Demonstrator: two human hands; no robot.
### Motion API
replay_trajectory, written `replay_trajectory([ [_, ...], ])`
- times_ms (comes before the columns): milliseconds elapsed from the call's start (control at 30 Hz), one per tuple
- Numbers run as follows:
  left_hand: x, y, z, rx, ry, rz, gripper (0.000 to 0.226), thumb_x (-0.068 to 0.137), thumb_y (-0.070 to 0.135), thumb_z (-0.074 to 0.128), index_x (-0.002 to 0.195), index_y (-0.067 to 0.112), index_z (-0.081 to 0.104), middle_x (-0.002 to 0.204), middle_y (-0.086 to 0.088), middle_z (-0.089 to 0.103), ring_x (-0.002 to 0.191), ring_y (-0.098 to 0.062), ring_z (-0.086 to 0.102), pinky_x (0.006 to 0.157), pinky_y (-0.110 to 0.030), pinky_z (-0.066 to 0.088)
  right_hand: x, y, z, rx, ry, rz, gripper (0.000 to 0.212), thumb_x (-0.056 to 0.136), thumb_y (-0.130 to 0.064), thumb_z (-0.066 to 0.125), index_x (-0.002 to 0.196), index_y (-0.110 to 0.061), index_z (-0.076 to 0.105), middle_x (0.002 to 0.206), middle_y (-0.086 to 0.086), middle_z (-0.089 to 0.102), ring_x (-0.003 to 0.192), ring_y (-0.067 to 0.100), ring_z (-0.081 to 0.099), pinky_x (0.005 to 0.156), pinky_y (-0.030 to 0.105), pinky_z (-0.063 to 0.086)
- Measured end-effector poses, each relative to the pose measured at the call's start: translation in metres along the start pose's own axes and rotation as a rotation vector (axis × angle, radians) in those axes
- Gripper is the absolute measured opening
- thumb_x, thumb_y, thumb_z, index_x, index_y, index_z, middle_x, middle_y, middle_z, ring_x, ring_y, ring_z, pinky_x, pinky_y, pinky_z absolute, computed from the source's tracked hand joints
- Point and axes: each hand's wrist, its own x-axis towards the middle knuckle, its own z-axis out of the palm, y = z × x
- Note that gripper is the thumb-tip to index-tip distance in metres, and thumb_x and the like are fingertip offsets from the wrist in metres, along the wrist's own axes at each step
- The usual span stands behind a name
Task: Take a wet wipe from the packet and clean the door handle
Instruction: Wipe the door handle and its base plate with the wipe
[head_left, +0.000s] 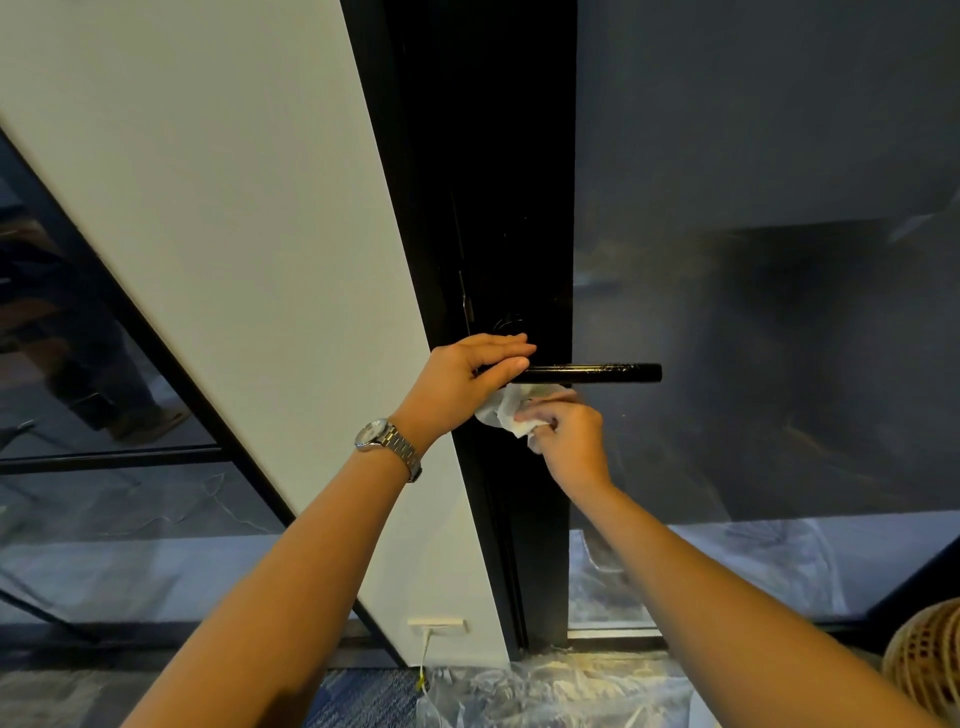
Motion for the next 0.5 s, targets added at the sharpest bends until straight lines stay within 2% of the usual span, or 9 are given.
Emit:
replay_trajectory([
  [100, -0.003, 0.001, 0.002, -0.028, 0.019, -0.033, 0.032, 0.090, 0.023, 0.053, 0.121, 0.018, 0.059, 0.131, 0.001, 0.056, 0.118, -0.003, 0.048, 0.098, -0.006, 0.034, 0.004, 0.008, -0.006, 0.105, 0.143, 0.206, 0.030, 0.079, 0.013, 0.052, 0.090, -0.006, 0.073, 0.092, 0.005, 0.064, 0.086, 0.016, 0.058, 0.062, -0.001, 0.041],
  [133, -0.005, 0.002, 0.004, -0.041, 0.035, -0.048, 0.032, 0.091, 0.025, 0.053, 0.122, 0.019, 0.058, 0.132, 0.002, 0.056, 0.120, -0.005, 0.048, 0.102, -0.011, 0.034, 0.007, 0.010, -0.011, 0.187, 0.216, 0.295, 0.030, 0.079, 0.013, 0.051, 0.086, -0.008, 0.072, 0.088, 0.006, 0.063, 0.086, 0.019, 0.059, 0.064, 0.004, 0.045],
  [167, -0.007, 0.003, 0.006, -0.055, 0.059, -0.066, 0.033, 0.091, 0.026, 0.052, 0.123, 0.020, 0.058, 0.132, 0.003, 0.055, 0.123, -0.007, 0.048, 0.104, -0.015, 0.034, 0.010, 0.012, -0.017, 0.289, 0.274, 0.376, 0.030, 0.080, 0.013, 0.051, 0.083, -0.011, 0.069, 0.087, 0.006, 0.063, 0.087, 0.023, 0.061, 0.069, 0.015, 0.051],
  [200, -0.009, 0.004, 0.009, -0.063, 0.094, -0.082, 0.034, 0.091, 0.027, 0.052, 0.123, 0.021, 0.057, 0.132, 0.004, 0.055, 0.123, -0.008, 0.048, 0.104, -0.014, 0.034, 0.014, 0.012, -0.024, 0.404, 0.299, 0.443, 0.028, 0.081, 0.012, 0.052, 0.082, -0.012, 0.067, 0.086, 0.006, 0.063, 0.088, 0.025, 0.062, 0.071, 0.025, 0.056],
  [233, -0.010, 0.006, 0.013, -0.064, 0.141, -0.097, 0.035, 0.090, 0.027, 0.053, 0.124, 0.020, 0.057, 0.131, 0.004, 0.056, 0.122, -0.008, 0.049, 0.100, -0.009, 0.034, 0.016, 0.010, -0.032, 0.526, 0.289, 0.494, 0.025, 0.083, 0.011, 0.053, 0.084, -0.011, 0.065, 0.086, 0.005, 0.063, 0.089, 0.025, 0.062, 0.069, 0.029, 0.057],
  [300, -0.014, 0.010, 0.023, -0.091, 0.261, -0.148, 0.037, 0.089, 0.027, 0.056, 0.124, 0.016, 0.056, 0.126, 0.000, 0.059, 0.115, -0.009, 0.054, 0.088, 0.003, 0.035, 0.017, 0.001, -0.047, 0.814, 0.221, 0.536, 0.021, 0.087, 0.007, 0.050, 0.092, -0.008, 0.063, 0.088, 0.006, 0.064, 0.086, 0.022, 0.064, 0.074, 0.032, 0.057],
  [367, -0.017, 0.014, 0.030, -0.162, 0.358, -0.238, 0.041, 0.087, 0.027, 0.059, 0.124, 0.012, 0.054, 0.122, -0.004, 0.059, 0.108, -0.010, 0.057, 0.079, 0.006, 0.037, 0.015, -0.013, -0.059, 1.127, 0.160, 0.535, 0.023, 0.088, 0.007, 0.043, 0.090, -0.006, 0.061, 0.086, 0.010, 0.066, 0.079, 0.021, 0.067, 0.076, 0.035, 0.057],
  [433, -0.017, 0.017, 0.033, -0.169, 0.392, -0.279, 0.042, 0.086, 0.029, 0.060, 0.124, 0.011, 0.053, 0.121, -0.005, 0.059, 0.106, -0.009, 0.056, 0.074, 0.007, 0.039, 0.008, -0.023, -0.066, 1.354, 0.148, 0.536, 0.025, 0.085, 0.008, 0.038, 0.086, -0.002, 0.061, 0.079, 0.012, 0.069, 0.070, 0.021, 0.071, 0.068, 0.033, 0.061],
  [500, -0.017, 0.018, 0.030, -0.152, 0.390, -0.279, 0.042, 0.085, 0.031, 0.060, 0.122, 0.011, 0.054, 0.120, -0.005, 0.060, 0.102, -0.007, 0.055, 0.072, 0.003, 0.042, -0.001, -0.025, -0.072, 1.453, 0.192, 0.544, 0.023, 0.083, 0.005, 0.039, 0.079, -0.002, 0.060, 0.074, 0.011, 0.069, 0.066, 0.022, 0.070, 0.059, 0.030, 0.060],
])
